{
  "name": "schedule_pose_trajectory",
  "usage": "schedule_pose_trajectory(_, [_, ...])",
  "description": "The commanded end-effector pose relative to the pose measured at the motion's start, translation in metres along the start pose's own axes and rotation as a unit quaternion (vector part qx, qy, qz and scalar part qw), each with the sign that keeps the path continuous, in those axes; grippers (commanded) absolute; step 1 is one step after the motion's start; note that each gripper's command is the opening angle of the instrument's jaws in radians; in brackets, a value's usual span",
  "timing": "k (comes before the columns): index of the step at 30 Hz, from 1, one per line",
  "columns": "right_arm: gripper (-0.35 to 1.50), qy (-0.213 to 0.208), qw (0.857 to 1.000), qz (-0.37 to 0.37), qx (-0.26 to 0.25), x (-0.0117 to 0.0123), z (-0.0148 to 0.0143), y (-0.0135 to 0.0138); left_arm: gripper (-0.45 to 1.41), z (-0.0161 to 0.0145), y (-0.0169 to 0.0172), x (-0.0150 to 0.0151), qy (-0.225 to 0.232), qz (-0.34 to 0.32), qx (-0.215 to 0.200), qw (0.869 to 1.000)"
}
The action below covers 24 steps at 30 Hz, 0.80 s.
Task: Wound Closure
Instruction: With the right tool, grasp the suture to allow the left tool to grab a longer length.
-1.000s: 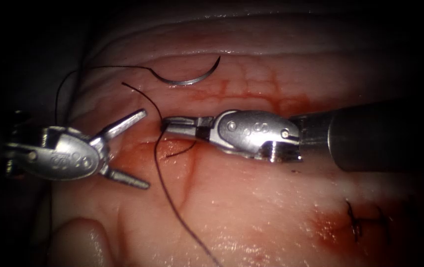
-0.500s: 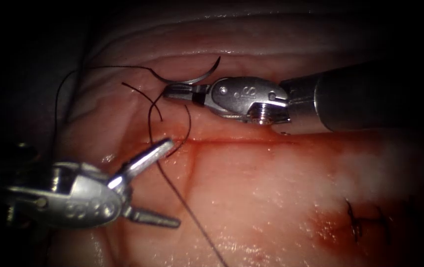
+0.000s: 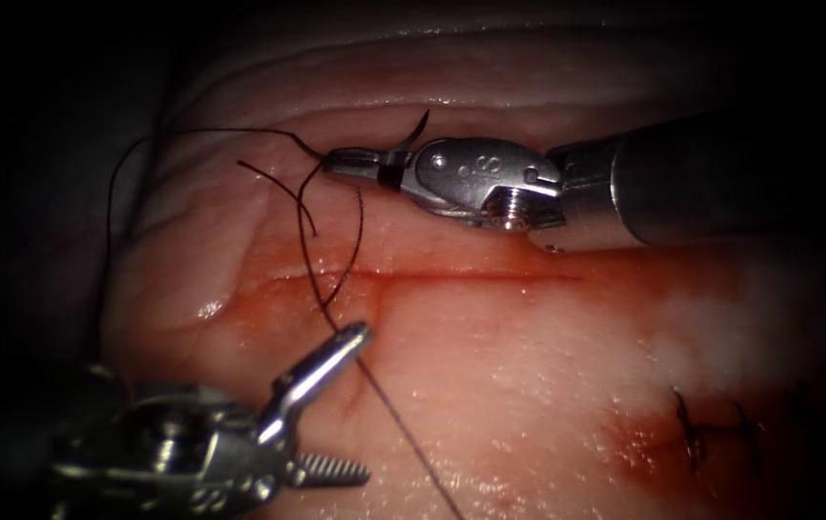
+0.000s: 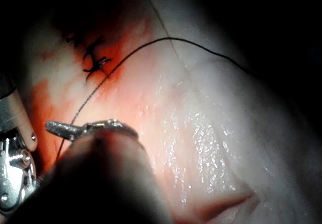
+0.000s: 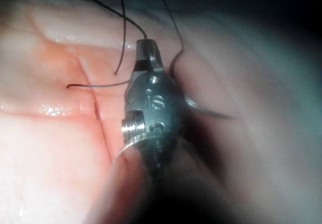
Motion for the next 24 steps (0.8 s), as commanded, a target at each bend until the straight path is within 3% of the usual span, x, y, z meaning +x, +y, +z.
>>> schedule_pose_trajectory(1, [-0.35,0.000,1.000,0.001,0.001,-0.0006,0.0008,-0.0002,0.81,0.0008,0.0004,0.0008,0.008,0.009,0.001,1.000])
schedule_pose_trajectory(7, [-0.35,-0.001,1.000,0.002,0.002,-0.0009,0.0008,-0.0004,0.74,0.0019,0.0002,0.0018,0.006,0.027,0.003,1.000])
schedule_pose_trajectory(9, [-0.35,-0.001,1.000,0.002,0.003,-0.0009,0.0007,-0.0005,0.12,0.0022,-0.0001,0.0012,0.006,0.025,0.007,1.000])
schedule_pose_trajectory(10, [-0.35,-0.001,1.000,0.002,0.004,-0.0009,0.0005,-0.0006,-0.45,0.0024,-0.0002,0.0007,0.006,0.024,0.009,1.000])
schedule_pose_trajectory(16, [-0.35,-0.001,1.000,0.001,0.008,-0.0008,-0.0002,-0.0014,-0.45,0.0017,0.0002,-0.0023,0.004,0.038,0.006,0.999])
schedule_pose_trajectory(24, [-0.35,0.003,1.000,0.001,0.020,-0.0004,-0.0025,-0.0037,-0.45,-0.0048,0.0012,-0.0082,-0.041,0.030,0.011,0.999])
